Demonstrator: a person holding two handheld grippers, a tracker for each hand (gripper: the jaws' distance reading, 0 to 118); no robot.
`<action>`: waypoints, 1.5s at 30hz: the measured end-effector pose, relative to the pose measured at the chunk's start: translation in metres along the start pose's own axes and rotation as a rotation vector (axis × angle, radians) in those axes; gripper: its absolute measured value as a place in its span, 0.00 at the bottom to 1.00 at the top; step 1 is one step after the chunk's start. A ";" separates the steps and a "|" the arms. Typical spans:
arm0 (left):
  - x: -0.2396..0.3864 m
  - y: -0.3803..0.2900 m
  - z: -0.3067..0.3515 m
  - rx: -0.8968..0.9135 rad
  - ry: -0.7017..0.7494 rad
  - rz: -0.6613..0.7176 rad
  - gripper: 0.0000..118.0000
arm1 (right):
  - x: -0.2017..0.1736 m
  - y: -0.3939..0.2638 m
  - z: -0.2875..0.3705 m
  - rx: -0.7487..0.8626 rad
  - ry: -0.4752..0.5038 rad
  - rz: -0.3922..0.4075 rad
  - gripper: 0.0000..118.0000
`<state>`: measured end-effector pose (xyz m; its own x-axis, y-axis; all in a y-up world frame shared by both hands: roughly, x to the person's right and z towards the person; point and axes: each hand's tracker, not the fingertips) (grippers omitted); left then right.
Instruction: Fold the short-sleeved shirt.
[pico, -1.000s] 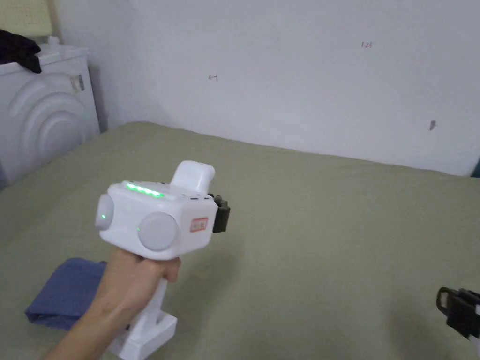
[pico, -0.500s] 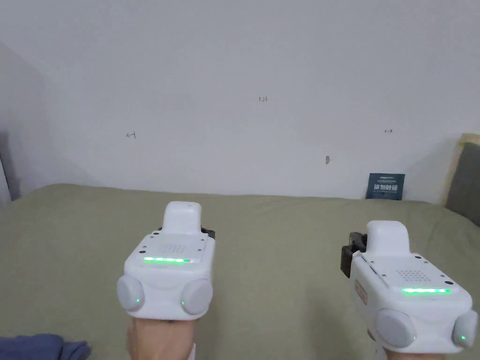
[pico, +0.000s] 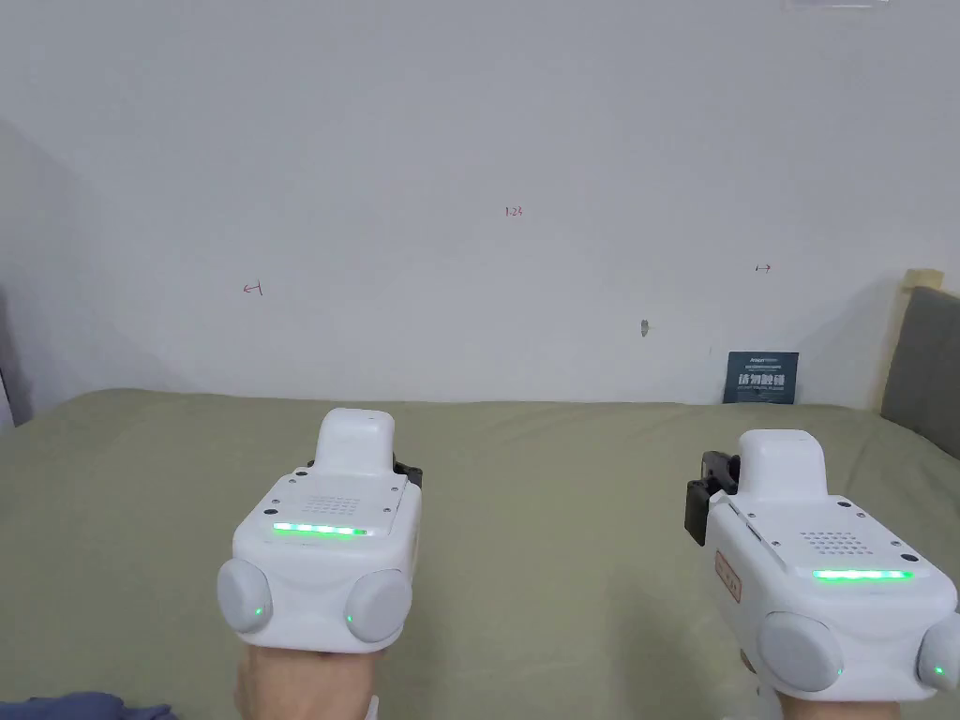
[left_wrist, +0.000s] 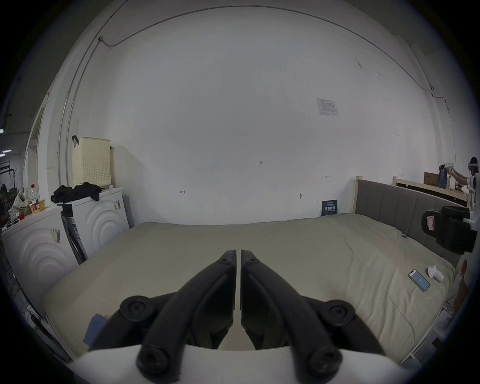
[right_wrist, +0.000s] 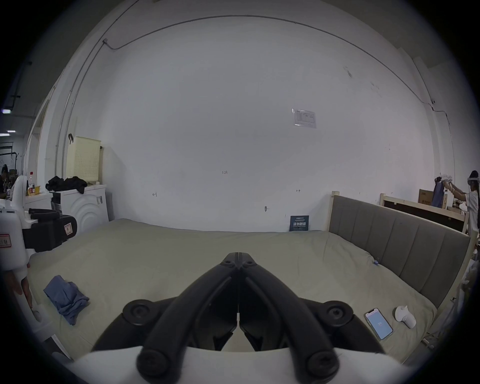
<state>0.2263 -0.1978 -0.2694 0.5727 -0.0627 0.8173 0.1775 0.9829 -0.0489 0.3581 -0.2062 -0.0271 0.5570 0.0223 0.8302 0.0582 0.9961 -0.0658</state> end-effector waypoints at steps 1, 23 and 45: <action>0.001 0.000 0.002 0.002 -0.001 0.000 0.03 | 0.002 0.001 0.001 0.000 0.001 -0.003 0.06; -0.002 0.002 0.003 -0.037 0.004 -0.011 1.00 | 0.005 0.018 0.011 -0.114 0.020 -0.113 1.00; -0.005 0.008 0.014 -0.050 -0.031 0.012 1.00 | 0.002 0.036 -0.013 -0.300 0.081 -0.239 1.00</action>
<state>0.2137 -0.1874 -0.2656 0.5501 -0.0454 0.8338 0.2112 0.9736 -0.0864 0.3722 -0.1716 -0.0349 0.5617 -0.2259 0.7959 0.4272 0.9030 -0.0452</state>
